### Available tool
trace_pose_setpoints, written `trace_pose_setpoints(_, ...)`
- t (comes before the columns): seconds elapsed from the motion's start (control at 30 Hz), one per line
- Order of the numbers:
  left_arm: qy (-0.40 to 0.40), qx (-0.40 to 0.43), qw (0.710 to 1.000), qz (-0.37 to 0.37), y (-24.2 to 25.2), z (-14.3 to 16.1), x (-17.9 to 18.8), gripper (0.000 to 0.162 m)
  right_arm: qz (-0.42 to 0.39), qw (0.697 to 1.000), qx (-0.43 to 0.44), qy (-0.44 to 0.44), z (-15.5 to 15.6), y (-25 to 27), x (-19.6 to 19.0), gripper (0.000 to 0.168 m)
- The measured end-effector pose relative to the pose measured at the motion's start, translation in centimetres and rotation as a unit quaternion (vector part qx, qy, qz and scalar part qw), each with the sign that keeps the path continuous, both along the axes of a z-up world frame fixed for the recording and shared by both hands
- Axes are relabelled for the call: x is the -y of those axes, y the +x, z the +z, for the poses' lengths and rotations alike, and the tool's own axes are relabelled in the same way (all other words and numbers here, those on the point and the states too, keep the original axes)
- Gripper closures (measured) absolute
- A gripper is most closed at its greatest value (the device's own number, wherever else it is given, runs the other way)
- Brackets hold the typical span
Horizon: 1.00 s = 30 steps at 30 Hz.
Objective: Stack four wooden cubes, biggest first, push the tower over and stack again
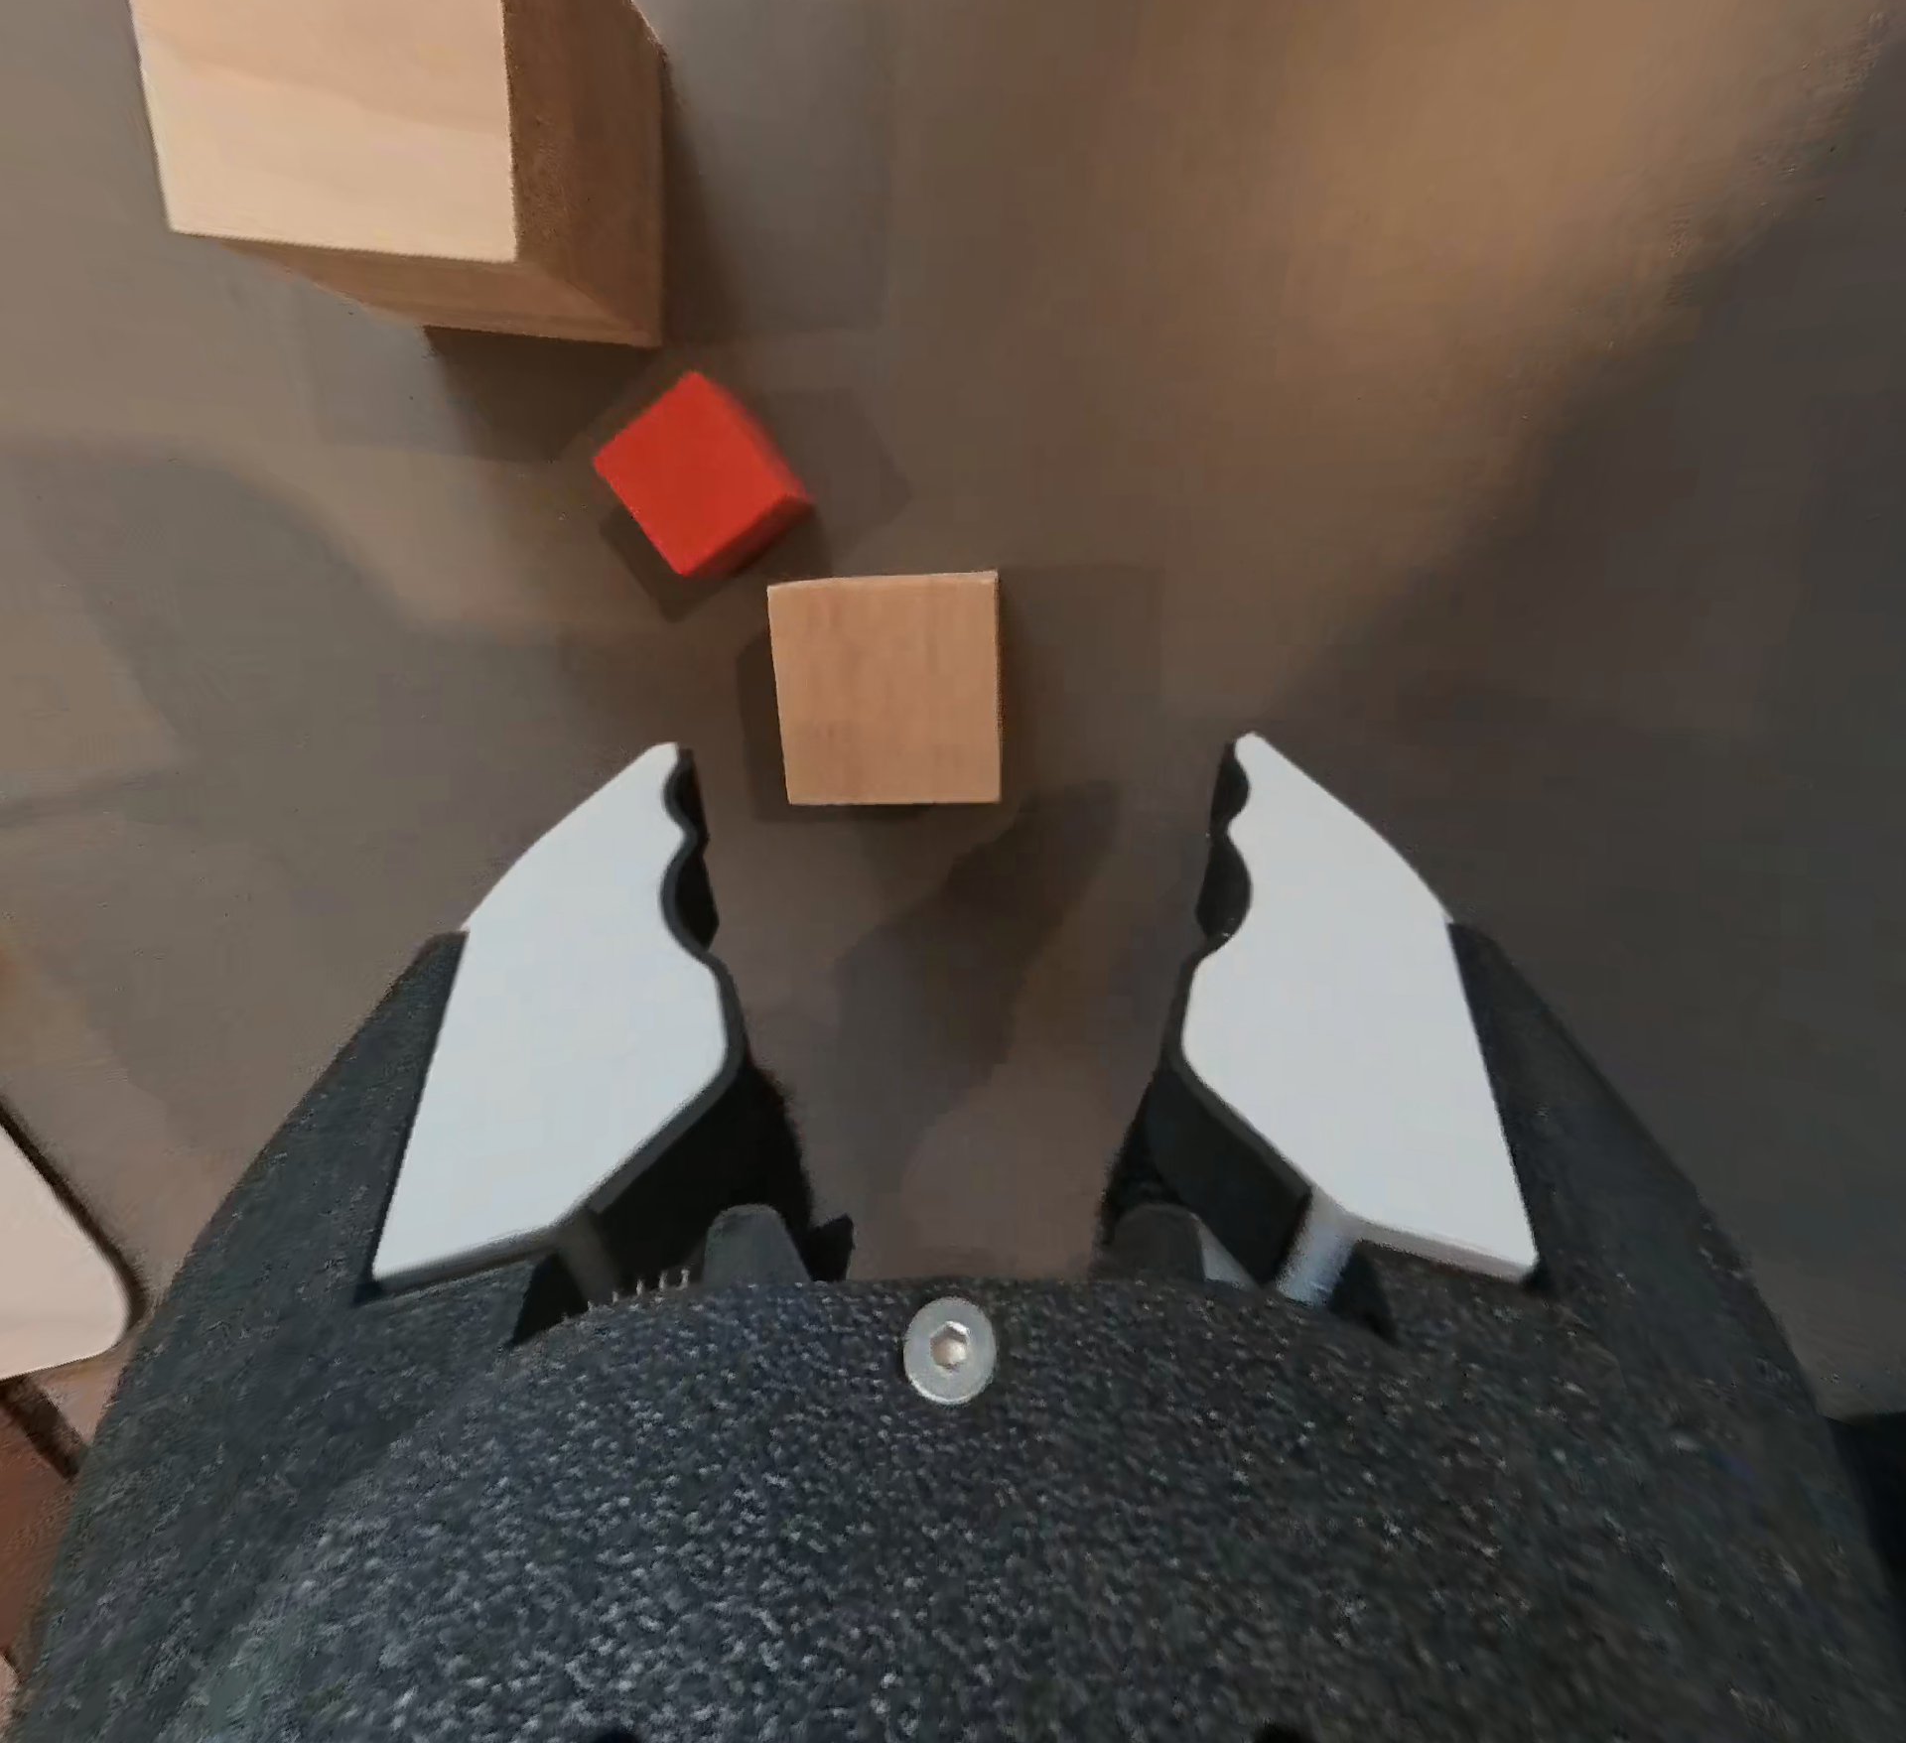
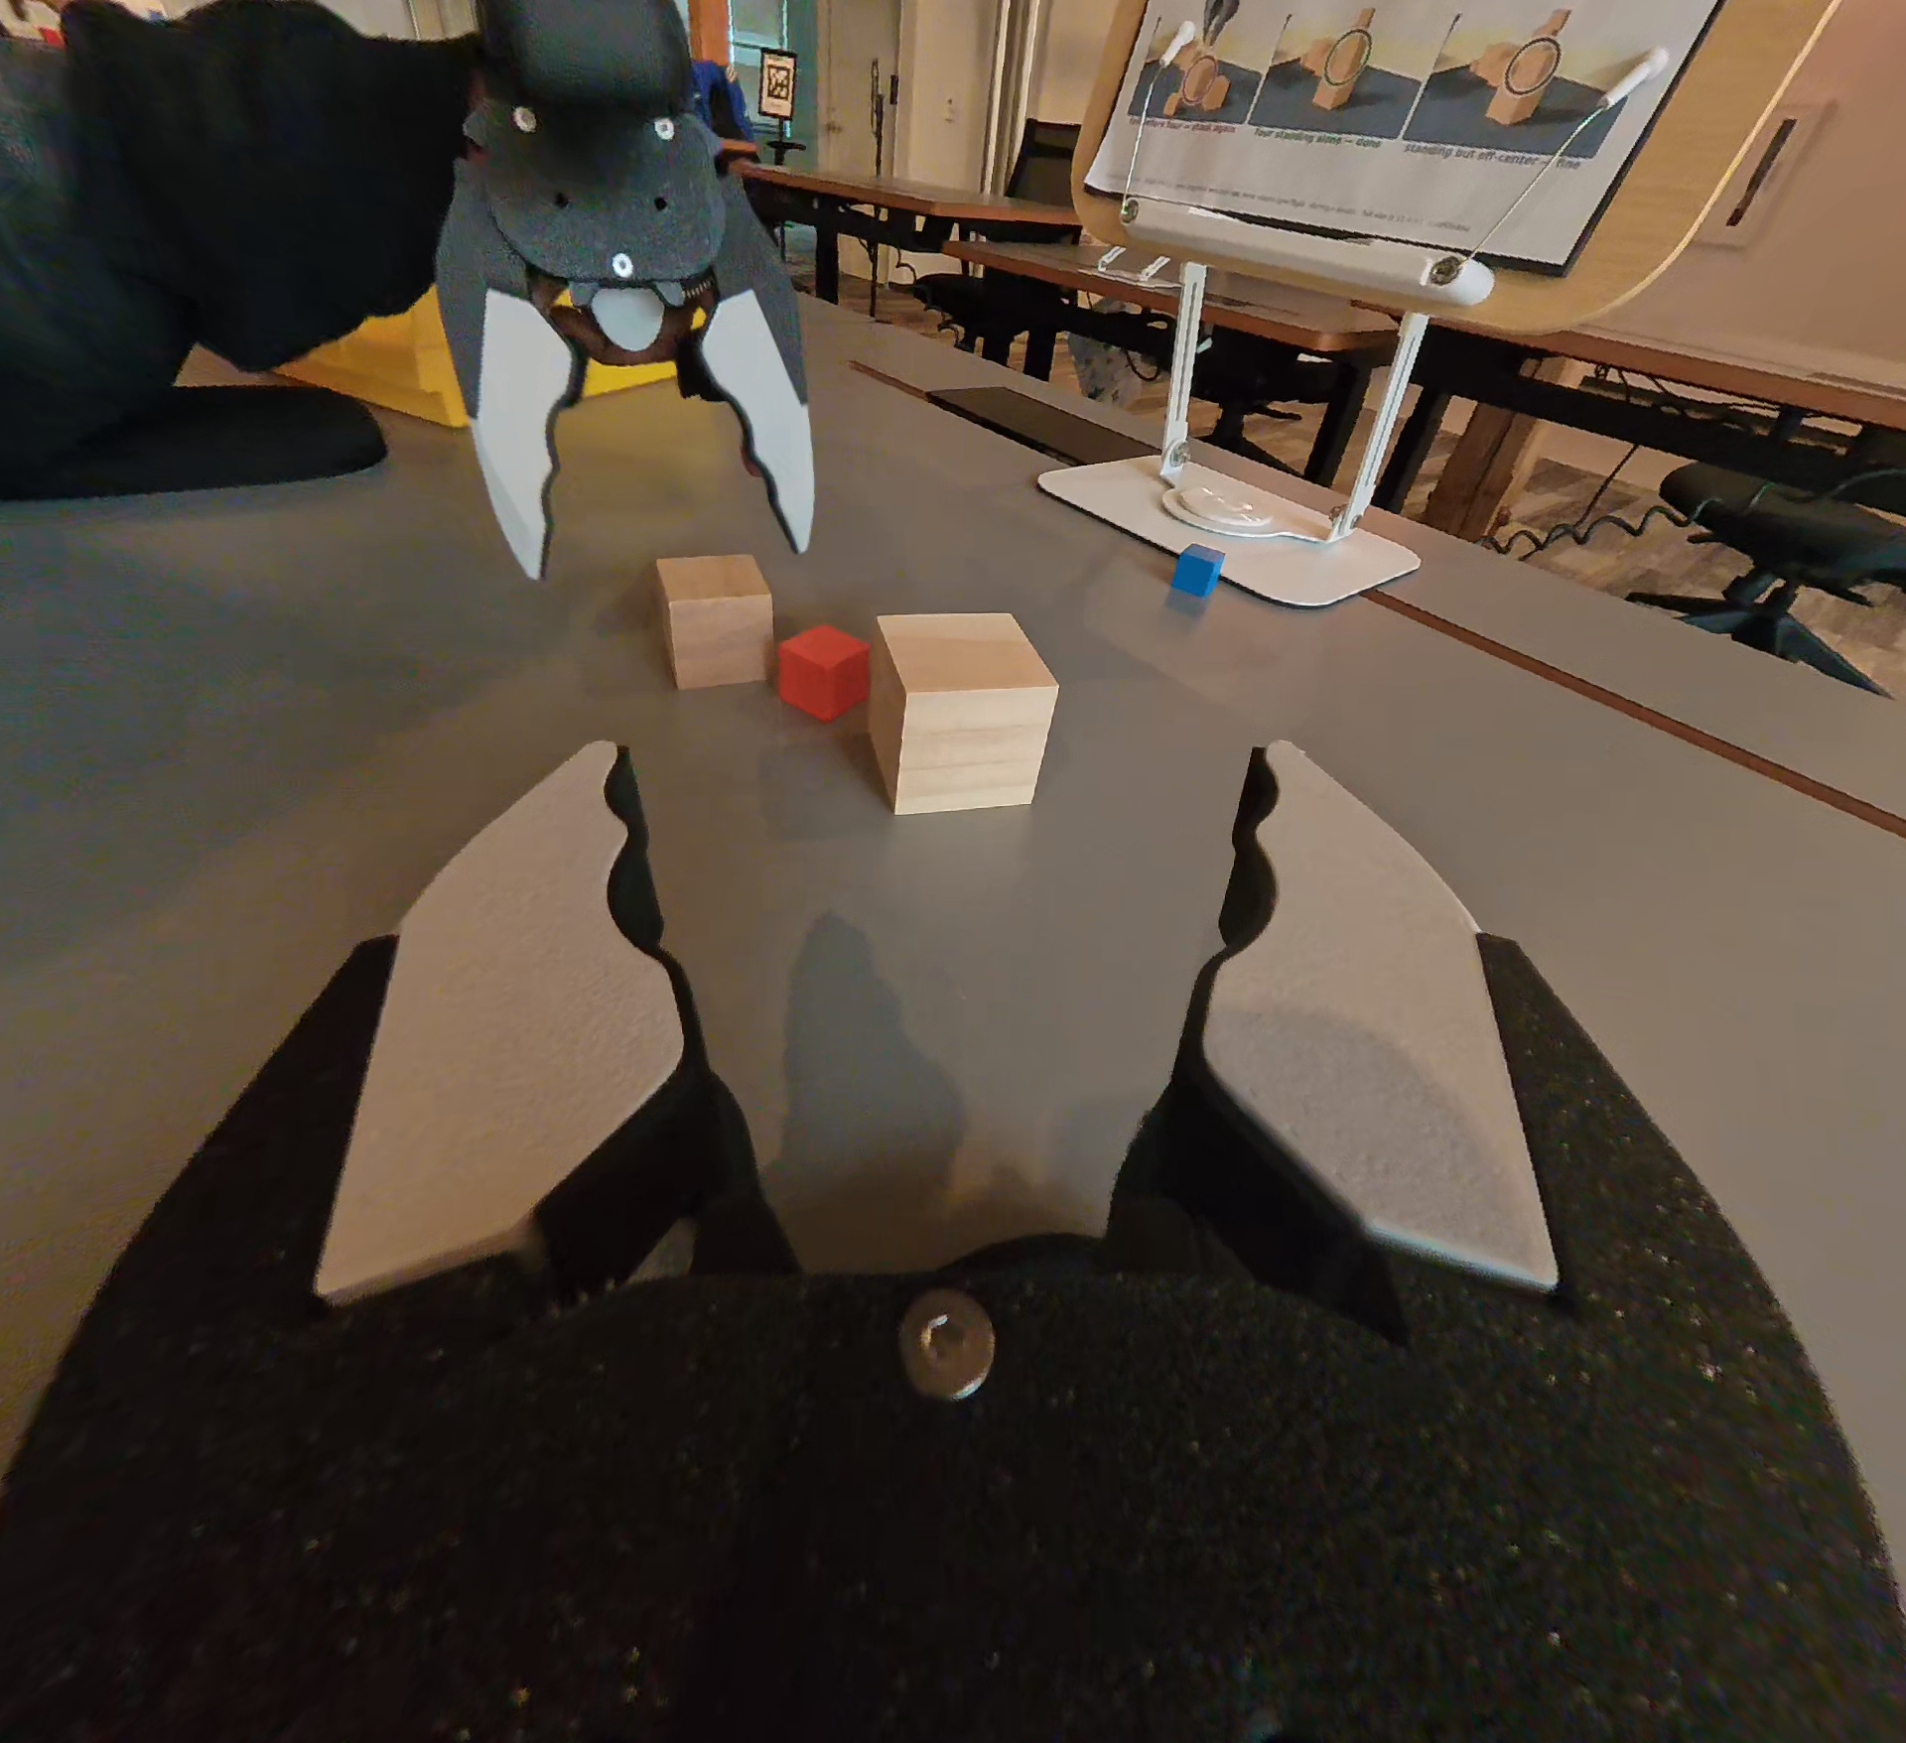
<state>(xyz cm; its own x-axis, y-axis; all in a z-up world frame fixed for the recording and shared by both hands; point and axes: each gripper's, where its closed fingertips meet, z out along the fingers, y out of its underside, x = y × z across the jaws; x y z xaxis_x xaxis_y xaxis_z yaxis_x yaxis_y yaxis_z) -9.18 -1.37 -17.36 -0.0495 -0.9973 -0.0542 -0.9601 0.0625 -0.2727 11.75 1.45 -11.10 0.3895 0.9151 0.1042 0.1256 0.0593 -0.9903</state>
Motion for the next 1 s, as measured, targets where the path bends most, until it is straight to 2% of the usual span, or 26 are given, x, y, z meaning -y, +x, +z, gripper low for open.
trace_pose_setpoints(0.23, -0.010, -0.009, 1.000, 0.001, 0.8, -1.2, -0.6, 0.088, 0.002, 1.000, -0.008, 0.001, 0.2, 0.1, 0.1, 0.061)
trace_pose_setpoints(0.3, -0.006, -0.019, 1.000, -0.002, 0.7, -1.6, -1.0, 0.102, 0.003, 1.000, -0.007, 0.000, 0.2, 0.1, 0.1, 0.061)
trace_pose_setpoints(0.33, -0.005, -0.023, 1.000, -0.006, 0.6, -1.7, -1.1, 0.117, 0.003, 1.000, -0.007, 0.001, 0.2, 0.1, 0.1, 0.061)
trace_pose_setpoints(0.5, -0.006, -0.019, 1.000, -0.024, 0.4, -0.5, -1.5, 0.118, 0.004, 1.000, -0.009, 0.001, 0.2, 0.1, 0.1, 0.061)
trace_pose_setpoints(0.8, 0.013, 0.038, 0.998, -0.038, 4.1, 6.9, -5.0, 0.118, 0.008, 1.000, -0.005, 0.002, 0.1, 0.0, 0.2, 0.062)
trace_pose_setpoints(1.0, 0.013, 0.020, 0.999, -0.045, 7.4, 6.2, -7.2, 0.118, 0.011, 1.000, -0.003, 0.002, 0.1, -0.1, 0.3, 0.062)
